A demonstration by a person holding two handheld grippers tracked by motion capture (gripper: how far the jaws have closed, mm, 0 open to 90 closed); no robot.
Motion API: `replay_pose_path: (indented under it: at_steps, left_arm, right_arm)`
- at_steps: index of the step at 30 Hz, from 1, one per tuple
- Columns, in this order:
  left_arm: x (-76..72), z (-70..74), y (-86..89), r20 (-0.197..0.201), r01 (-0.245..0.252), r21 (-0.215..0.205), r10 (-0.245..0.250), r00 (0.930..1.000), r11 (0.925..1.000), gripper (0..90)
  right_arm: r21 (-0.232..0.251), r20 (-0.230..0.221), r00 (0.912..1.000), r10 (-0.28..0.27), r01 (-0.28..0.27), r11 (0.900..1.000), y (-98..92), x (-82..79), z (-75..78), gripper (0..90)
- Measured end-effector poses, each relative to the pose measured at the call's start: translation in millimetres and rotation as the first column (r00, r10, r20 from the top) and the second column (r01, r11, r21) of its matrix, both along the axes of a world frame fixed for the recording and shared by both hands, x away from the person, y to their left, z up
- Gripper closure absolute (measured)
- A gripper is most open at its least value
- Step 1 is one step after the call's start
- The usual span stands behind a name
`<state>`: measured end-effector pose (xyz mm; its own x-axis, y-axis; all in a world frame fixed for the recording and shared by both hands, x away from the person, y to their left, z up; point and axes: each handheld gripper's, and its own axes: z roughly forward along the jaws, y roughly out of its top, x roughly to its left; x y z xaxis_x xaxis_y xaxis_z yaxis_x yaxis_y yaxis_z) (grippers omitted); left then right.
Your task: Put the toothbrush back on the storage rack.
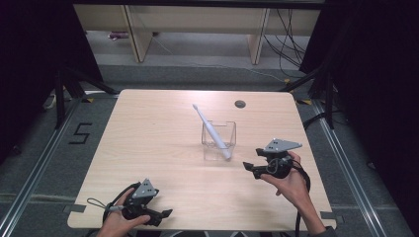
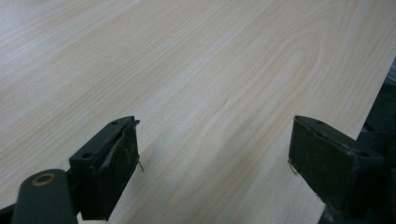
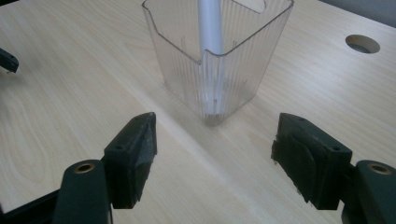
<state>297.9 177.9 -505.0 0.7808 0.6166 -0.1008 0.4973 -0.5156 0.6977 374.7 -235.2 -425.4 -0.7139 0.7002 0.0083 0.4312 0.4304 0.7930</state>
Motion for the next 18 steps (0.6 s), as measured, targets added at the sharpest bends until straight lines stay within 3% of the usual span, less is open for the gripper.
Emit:
replay_pose_path:
  at_steps: [2,6,7,8,12,13,14,17,18]
  left_arm:
    - [-0.1,-0.2,-0.3,-0.001,-0.001,-0.001,0.001,1.0000,1.0000,15.3]
    - [-0.1,0.1,0.0,-0.001,-0.002,-0.002,0.002,1.0000,1.0000,15.3]
    - [0.0,0.1,0.0,-0.001,-0.002,-0.002,0.002,1.0000,1.0000,15.3]
    - [-0.1,0.1,0.0,0.000,-0.002,-0.001,0.002,1.0000,1.0000,15.3]
    - [-0.1,0.2,0.0,0.000,-0.001,-0.002,0.001,1.0000,1.0000,15.3]
    - [-0.1,0.1,0.0,0.000,-0.001,-0.002,0.001,1.0000,1.0000,15.3]
    - [-0.2,0.1,0.0,0.000,-0.002,-0.002,0.002,1.0000,1.0000,15.3]
    - [-0.1,0.1,0.0,0.000,-0.002,-0.002,0.002,1.0000,1.0000,15.3]
    - [-0.1,0.1,0.0,-0.001,-0.002,-0.003,0.002,1.0000,1.0000,15.3]
  right_arm:
    - [0.013,-0.018,0.9998,0.001,-0.001,1.000,0.4,-2.1,-1.8,29.9]
    - [0.001,0.003,1.0000,0.001,-0.001,1.000,-1.3,-4.6,-5.4,29.2]
    - [0.018,-0.019,0.9998,-0.006,0.007,1.000,0.0,-6.6,-6.9,28.8]
    - [-0.006,0.010,1.0000,0.002,-0.002,1.000,-2.0,-5.8,-6.9,28.6]
    - [0.004,-0.006,1.0000,-0.001,0.001,1.000,-2.0,-8.8,-10.6,28.5]
    - [0.010,-0.037,0.9993,-0.011,0.011,1.000,-1.2,-10.9,-11.6,28.6]
    - [0.003,-0.002,1.0000,-0.006,0.006,1.000,-2.5,-9.8,-13.3,28.5]
    - [0.008,-0.021,0.9998,-0.002,0.003,1.000,-3.6,-10.9,-15.8,28.6]
    - [0.011,-0.004,1.0000,-0.003,0.003,1.000,-4.2,-11.0,-16.9,28.5]
